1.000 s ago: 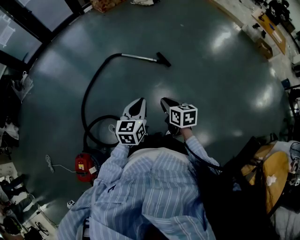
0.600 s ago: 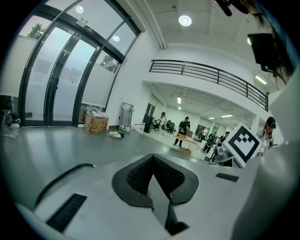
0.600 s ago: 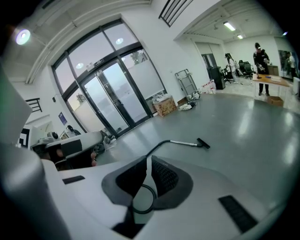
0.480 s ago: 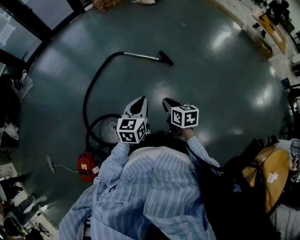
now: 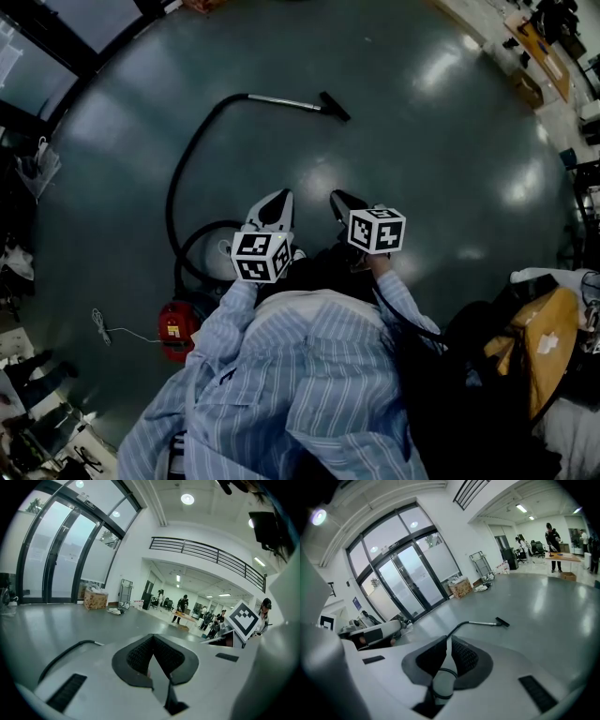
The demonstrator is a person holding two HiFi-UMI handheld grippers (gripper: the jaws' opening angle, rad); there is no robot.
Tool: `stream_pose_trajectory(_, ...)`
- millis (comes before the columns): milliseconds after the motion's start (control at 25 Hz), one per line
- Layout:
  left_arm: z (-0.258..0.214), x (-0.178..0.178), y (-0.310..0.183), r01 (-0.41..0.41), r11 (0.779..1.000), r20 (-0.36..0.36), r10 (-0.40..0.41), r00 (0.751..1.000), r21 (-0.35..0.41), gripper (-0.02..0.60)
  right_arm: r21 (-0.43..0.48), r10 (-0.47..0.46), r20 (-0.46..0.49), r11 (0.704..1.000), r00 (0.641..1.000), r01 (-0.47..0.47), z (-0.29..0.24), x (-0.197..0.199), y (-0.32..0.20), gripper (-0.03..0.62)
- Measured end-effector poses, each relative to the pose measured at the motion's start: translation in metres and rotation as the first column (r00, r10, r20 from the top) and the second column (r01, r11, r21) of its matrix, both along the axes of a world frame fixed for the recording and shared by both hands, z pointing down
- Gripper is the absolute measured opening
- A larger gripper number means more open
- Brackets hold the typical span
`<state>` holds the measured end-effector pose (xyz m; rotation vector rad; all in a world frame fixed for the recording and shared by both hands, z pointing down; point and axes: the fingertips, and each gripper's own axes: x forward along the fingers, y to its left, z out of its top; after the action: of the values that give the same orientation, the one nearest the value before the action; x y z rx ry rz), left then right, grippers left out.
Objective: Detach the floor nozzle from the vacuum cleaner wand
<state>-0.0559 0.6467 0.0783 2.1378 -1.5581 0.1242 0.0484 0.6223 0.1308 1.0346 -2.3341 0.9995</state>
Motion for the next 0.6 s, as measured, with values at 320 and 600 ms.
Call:
stream_pose_trajectory(320,0.012,-0.013,-0.016,0.025,0.999,-0.035,-0.026,0.999,-0.028,0.006,-0.042,0.015,-0.01,0.999,1.0,-0.015,0.011,-0.002,-0.009,0.037)
stream_pose_trajectory(600,0.029,-0.017,-0.056,0.057,0.996,-0.034,-0.06,0.998,-0.073,0.006,-0.109,-0.001,-0.005,0.994,1.0,0.0,0.033,-0.001,-0.048,0.037)
